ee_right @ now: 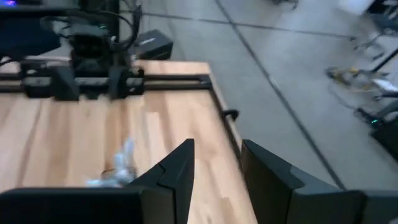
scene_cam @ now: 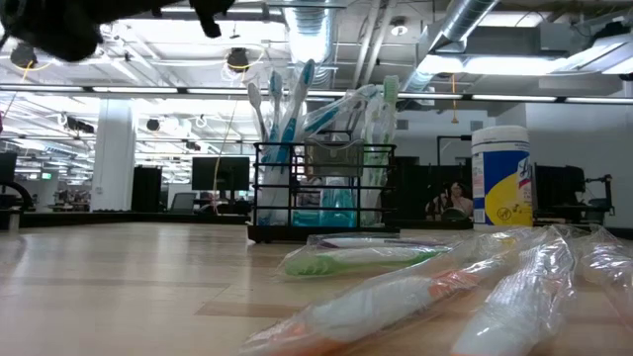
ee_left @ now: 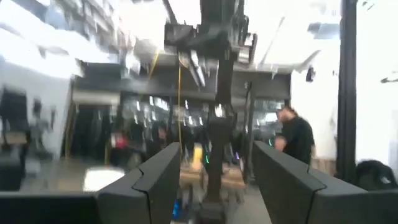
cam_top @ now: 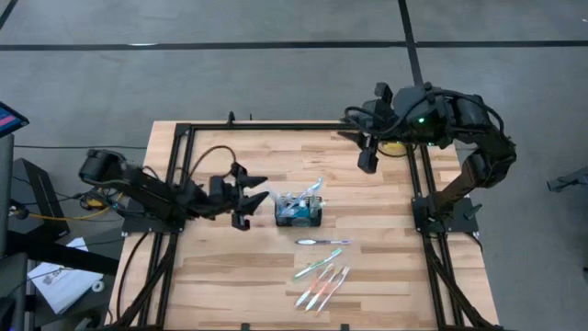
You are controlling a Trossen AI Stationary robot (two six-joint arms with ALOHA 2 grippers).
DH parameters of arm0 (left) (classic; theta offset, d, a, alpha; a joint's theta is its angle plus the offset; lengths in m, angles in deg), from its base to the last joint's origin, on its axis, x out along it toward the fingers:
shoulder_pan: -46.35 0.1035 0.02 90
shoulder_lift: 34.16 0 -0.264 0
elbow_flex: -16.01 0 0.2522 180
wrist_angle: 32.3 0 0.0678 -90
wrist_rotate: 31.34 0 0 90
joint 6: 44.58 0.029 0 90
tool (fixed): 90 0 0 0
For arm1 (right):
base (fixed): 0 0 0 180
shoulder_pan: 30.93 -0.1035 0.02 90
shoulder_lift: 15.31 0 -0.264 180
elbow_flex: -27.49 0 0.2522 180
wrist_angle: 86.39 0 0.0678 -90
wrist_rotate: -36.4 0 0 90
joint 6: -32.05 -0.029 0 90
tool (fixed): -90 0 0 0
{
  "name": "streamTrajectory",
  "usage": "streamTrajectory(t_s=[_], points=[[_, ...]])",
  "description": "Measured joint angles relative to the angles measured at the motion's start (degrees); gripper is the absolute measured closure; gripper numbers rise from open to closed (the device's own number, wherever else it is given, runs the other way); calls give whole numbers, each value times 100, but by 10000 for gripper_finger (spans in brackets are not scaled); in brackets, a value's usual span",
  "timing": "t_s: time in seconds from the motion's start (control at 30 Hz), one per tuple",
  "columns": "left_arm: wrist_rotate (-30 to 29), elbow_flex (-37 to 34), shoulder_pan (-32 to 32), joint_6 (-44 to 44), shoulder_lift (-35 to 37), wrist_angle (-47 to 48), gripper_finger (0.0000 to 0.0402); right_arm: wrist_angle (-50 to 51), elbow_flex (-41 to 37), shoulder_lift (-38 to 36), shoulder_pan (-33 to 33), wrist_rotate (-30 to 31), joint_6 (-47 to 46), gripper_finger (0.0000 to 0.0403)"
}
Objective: Pick & Place toothbrushing station
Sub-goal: Put the blue toothbrush into the black wire organizer
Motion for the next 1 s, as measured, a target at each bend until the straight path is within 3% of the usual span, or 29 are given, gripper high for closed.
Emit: streamTrajectory(t_s=[0.13,0.23,0.4,0.5,0.77,1.0], points=[[-57,674,349,-1272,762,3664,210,-369,1,-126,53,5,90,281],[186,1267,580,-1433,944,5103,210,-651,16,-206,87,-5,90,281],[1463,2009,1247,-2194,964,5945,210,-736,9,-237,85,-1,66,281],[1816,2311,1547,-2534,804,6818,210,-825,8,-271,47,-7,-26,281],[3063,2764,1856,-3098,-175,6923,210,-880,7,-309,-53,8,-58,281],[3568,3246,1852,-3193,-1175,6960,210,-890,10,-406,-45,15,-37,281]])
